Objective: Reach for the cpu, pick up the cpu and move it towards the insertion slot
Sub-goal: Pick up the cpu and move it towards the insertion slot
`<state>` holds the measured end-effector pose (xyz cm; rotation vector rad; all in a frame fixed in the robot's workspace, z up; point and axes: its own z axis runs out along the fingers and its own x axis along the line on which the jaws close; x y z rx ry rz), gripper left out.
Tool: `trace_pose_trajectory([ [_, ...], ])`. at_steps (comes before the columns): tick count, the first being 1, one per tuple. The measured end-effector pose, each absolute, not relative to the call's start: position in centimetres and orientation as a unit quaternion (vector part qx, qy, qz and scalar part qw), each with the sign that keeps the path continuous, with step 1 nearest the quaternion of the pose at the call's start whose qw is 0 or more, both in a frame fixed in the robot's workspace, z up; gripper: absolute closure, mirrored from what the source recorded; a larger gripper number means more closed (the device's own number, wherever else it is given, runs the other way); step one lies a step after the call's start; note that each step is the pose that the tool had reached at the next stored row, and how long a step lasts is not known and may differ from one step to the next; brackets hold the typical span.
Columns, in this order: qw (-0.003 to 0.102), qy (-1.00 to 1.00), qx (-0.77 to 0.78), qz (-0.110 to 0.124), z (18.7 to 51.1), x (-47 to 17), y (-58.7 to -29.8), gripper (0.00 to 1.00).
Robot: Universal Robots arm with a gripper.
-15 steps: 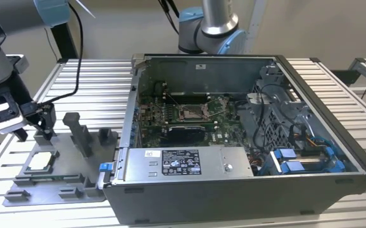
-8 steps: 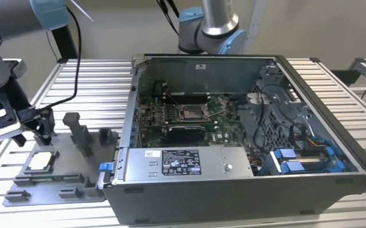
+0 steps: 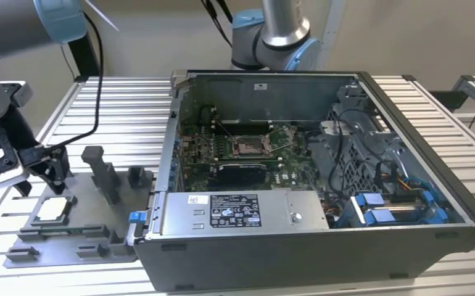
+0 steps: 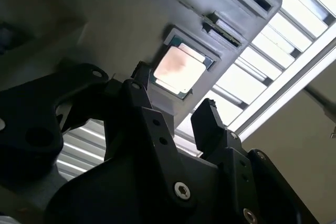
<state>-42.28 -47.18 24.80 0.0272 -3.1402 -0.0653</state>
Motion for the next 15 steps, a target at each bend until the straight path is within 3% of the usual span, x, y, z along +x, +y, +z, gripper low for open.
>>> trace_pose_trajectory([
  [15,0.000,-1.000,0.008,-0.021,24.60,-42.28,-47.51,1.00],
])
